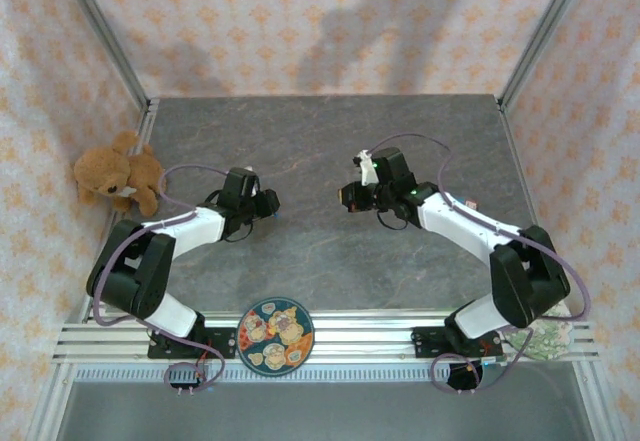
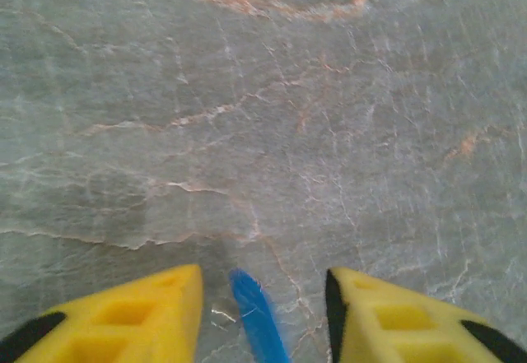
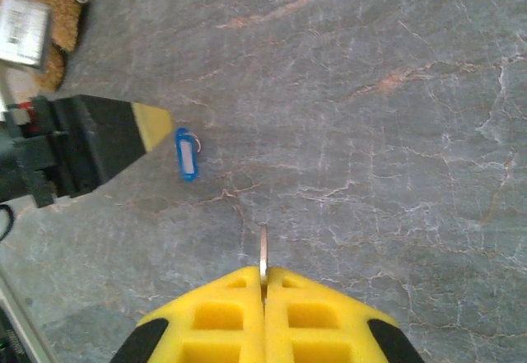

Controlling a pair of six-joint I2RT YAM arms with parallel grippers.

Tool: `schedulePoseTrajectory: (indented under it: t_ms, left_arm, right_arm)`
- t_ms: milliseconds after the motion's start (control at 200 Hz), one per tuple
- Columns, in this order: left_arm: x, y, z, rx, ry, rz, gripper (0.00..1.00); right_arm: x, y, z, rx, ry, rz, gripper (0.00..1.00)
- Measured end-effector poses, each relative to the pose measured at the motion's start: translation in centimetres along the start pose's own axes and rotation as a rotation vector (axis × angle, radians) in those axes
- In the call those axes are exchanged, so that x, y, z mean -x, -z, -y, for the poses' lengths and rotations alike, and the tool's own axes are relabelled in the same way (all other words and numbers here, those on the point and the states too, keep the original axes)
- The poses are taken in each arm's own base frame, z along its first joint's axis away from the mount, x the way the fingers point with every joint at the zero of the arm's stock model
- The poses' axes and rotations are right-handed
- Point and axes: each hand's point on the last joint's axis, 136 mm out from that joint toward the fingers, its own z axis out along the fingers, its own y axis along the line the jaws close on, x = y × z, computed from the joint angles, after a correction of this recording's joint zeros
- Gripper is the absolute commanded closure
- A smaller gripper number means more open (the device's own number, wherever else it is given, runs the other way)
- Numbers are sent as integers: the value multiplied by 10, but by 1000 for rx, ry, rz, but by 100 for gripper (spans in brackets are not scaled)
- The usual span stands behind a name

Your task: Remove the keys from the keyring

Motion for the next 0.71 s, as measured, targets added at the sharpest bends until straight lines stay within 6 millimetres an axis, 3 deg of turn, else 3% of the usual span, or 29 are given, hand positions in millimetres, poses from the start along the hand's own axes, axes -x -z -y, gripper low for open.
schedulePoseTrajectory:
  t_ms: [115, 325, 706]
  left_arm:
    - [14, 23, 2, 15, -31, 56, 40]
    - [42, 81, 16, -20, -75, 197, 40]
    - [43, 146, 22, -87, -114, 286, 39]
  right_arm:
    - [-4, -15, 11, -26, -16, -32, 100]
    - [-6, -48, 28, -58, -45, -92, 100]
    - [-2, -91, 48, -101, -90, -138, 100]
